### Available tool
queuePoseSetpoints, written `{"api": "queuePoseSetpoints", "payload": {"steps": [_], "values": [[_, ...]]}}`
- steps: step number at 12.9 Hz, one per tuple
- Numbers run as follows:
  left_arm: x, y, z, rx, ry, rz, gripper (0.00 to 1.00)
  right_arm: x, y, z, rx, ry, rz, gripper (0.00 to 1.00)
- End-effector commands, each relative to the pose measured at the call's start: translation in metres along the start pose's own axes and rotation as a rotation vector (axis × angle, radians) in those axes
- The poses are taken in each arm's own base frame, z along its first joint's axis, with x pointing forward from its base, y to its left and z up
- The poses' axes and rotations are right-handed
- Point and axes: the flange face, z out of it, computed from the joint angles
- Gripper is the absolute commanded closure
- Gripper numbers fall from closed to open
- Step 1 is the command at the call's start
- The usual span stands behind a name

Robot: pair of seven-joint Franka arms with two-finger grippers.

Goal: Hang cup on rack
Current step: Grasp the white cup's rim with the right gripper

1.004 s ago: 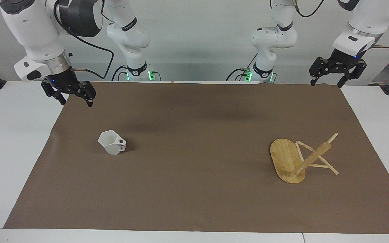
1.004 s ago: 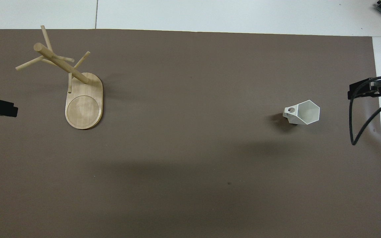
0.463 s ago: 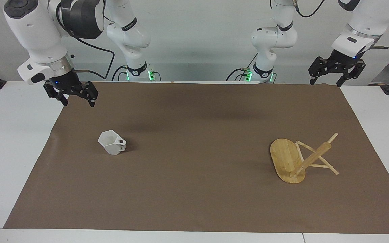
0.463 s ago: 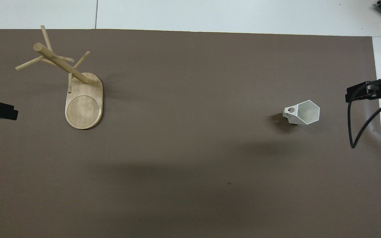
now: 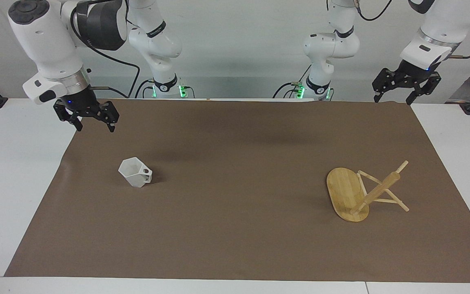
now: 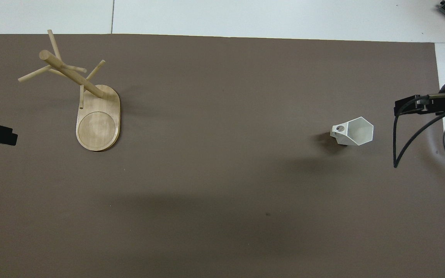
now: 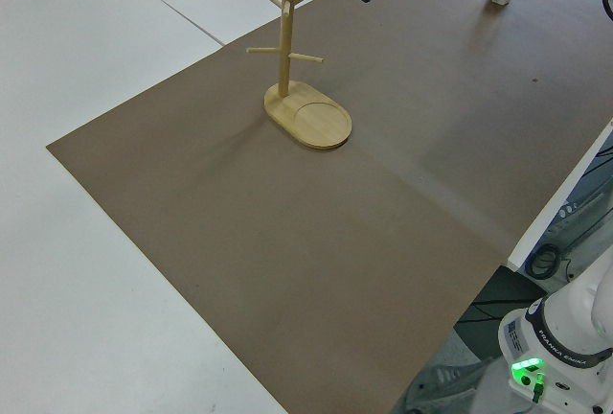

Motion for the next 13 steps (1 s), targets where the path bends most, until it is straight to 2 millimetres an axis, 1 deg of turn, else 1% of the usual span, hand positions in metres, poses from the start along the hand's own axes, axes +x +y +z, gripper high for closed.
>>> {"api": "queuePoseSetpoints", "payload": {"steps": [1,3,4,6,7,8,9,11,13], "values": [[-0.007,0.006,-0.006,0.017,-0.001,0.024,0.00,-0.009,0.003,0.042,0.022,0.008,-0.004,0.00],[-0.012,0.013,-0.014,0.019,0.011,0.033,0.00,-0.005,0.005,0.074,0.035,0.000,-0.002,0.00],[-0.012,0.016,-0.014,0.018,0.012,0.037,0.00,-0.007,0.005,0.087,0.038,-0.008,0.000,0.00],[-0.013,0.016,-0.016,0.019,0.019,0.033,0.00,-0.015,0.002,0.112,0.040,-0.010,-0.002,0.00],[-0.013,0.016,-0.016,0.019,0.024,0.034,0.00,-0.021,0.001,0.128,0.042,-0.018,0.004,0.00],[-0.013,0.015,-0.015,0.019,0.022,0.039,0.00,-0.023,0.004,0.142,0.045,-0.013,0.021,0.00],[-0.014,0.013,-0.015,0.018,0.015,0.038,0.00,-0.021,0.004,0.147,0.048,0.004,0.039,0.00],[-0.015,0.013,-0.015,0.018,0.010,0.034,0.00,-0.018,0.004,0.165,0.060,-0.001,0.067,0.00],[-0.014,0.015,-0.015,0.018,0.012,0.034,0.00,-0.019,0.010,0.177,0.064,0.006,0.079,0.00]]}}
